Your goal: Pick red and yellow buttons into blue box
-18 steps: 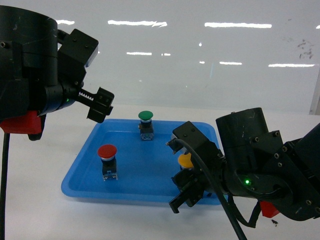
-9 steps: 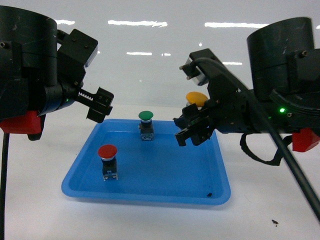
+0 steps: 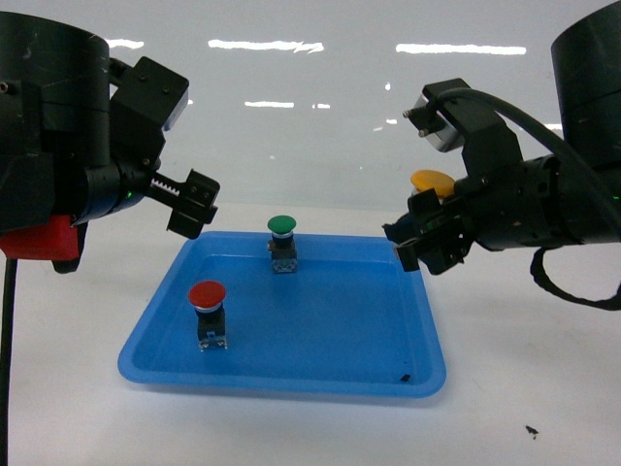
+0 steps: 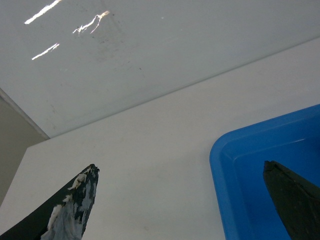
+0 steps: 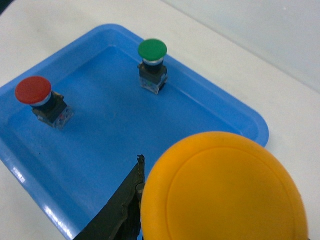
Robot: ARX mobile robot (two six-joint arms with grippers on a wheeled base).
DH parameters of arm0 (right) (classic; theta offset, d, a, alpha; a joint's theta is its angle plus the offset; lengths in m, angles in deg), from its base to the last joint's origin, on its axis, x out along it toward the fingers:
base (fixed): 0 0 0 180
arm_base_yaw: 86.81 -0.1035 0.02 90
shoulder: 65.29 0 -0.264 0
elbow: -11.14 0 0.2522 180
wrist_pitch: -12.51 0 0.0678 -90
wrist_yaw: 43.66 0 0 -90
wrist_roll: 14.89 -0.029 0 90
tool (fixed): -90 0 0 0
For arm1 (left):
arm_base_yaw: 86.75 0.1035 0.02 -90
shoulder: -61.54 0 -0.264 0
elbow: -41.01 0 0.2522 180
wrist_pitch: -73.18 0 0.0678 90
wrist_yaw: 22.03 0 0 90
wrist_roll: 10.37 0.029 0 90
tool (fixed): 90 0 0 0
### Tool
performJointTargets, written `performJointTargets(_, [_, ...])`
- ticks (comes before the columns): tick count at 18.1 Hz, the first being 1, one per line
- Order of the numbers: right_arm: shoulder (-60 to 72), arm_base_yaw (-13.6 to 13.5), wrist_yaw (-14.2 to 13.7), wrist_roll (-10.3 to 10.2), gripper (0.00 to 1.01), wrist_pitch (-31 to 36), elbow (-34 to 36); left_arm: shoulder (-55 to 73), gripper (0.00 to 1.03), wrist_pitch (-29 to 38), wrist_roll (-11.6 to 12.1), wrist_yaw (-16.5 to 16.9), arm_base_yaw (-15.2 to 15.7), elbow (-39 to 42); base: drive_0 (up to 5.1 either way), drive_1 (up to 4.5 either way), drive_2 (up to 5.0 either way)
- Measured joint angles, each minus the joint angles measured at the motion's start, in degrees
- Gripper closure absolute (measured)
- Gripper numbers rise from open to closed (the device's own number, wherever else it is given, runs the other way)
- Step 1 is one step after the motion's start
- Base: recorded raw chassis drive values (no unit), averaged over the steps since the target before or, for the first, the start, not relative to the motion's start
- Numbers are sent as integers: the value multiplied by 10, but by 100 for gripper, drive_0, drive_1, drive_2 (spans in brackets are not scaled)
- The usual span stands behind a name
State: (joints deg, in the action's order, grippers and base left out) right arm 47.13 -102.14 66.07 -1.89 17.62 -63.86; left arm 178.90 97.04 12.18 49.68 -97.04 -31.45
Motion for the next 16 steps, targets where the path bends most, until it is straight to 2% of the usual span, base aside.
performJointTargets(5, [0,0,0,7,64,1,-9,0,5,0,0,0,0,0,0,0,0])
performJointTargets(6, [0,5,1,7,64,-24,-14,0,5,0,0,0,0,0,0,0,0])
performJointTargets(9, [-27,27,-19,-3,64,-20,8,0,5,0,0,0,0,0,0,0,0])
performJointTargets(11, [-74,36,-38,-16,64,10,29,0,5,0,0,0,0,0,0,0,0])
performJointTargets(15, [-103,38,-57,-29,65,32,55,0,5,0,0,0,0,0,0,0,0])
performJointTargets(16, [-95,38,-57,-29,65,9,48,0,5,0,0,0,0,0,0,0,0])
